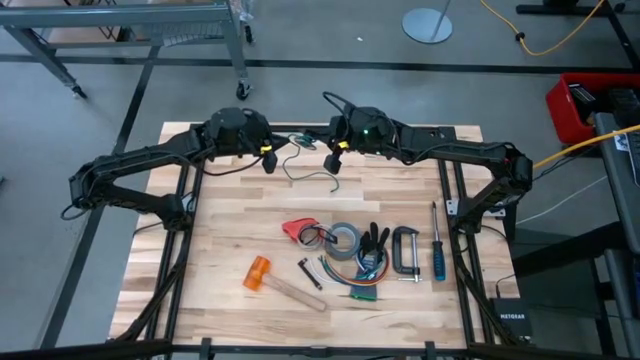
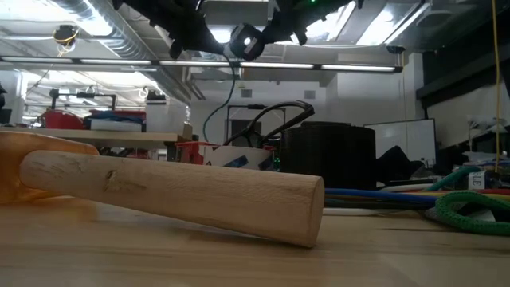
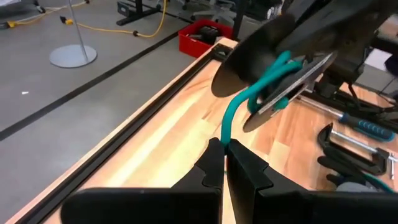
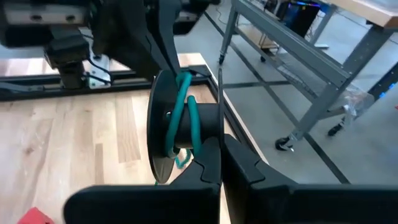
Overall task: Coil cords
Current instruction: Coil the green cable wire on the black spool
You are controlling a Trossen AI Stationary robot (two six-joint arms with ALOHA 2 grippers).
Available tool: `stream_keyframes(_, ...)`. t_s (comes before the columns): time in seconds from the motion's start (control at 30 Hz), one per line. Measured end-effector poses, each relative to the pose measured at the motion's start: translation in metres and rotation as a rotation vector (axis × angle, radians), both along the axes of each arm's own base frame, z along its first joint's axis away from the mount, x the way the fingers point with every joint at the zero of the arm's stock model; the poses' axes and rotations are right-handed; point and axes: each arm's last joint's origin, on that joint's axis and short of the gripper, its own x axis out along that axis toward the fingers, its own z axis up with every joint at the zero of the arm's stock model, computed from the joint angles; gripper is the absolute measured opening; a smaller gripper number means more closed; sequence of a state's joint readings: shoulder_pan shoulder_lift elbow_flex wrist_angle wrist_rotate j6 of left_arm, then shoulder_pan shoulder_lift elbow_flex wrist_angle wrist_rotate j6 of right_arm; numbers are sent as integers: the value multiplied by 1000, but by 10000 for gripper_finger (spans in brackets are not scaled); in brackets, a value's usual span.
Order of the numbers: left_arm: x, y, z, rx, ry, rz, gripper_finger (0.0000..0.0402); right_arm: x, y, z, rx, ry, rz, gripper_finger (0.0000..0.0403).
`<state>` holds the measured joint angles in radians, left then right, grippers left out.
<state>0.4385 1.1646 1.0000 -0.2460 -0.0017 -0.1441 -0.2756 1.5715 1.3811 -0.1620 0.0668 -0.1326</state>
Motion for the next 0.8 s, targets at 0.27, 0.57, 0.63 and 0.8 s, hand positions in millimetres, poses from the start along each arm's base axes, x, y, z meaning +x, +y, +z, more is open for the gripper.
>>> stream_keyframes(0.27, 2, -4, 0, 16, 8, -27, 0, 3, 0, 8, -12, -91, 40, 1)
stream_keyframes(0.57, 5, -11, 2, 61, 9, -76, 0, 4, 0, 26, -33, -159, 43, 1)
stream_keyframes(0.63, 6, -12, 4, 72, 1, -80, 0, 4, 0, 32, -42, -186, 44, 1)
stream_keyframes(0.8, 8, -11, 9, 105, -51, -83, 0, 4, 0, 46, -61, -241, 44, 1)
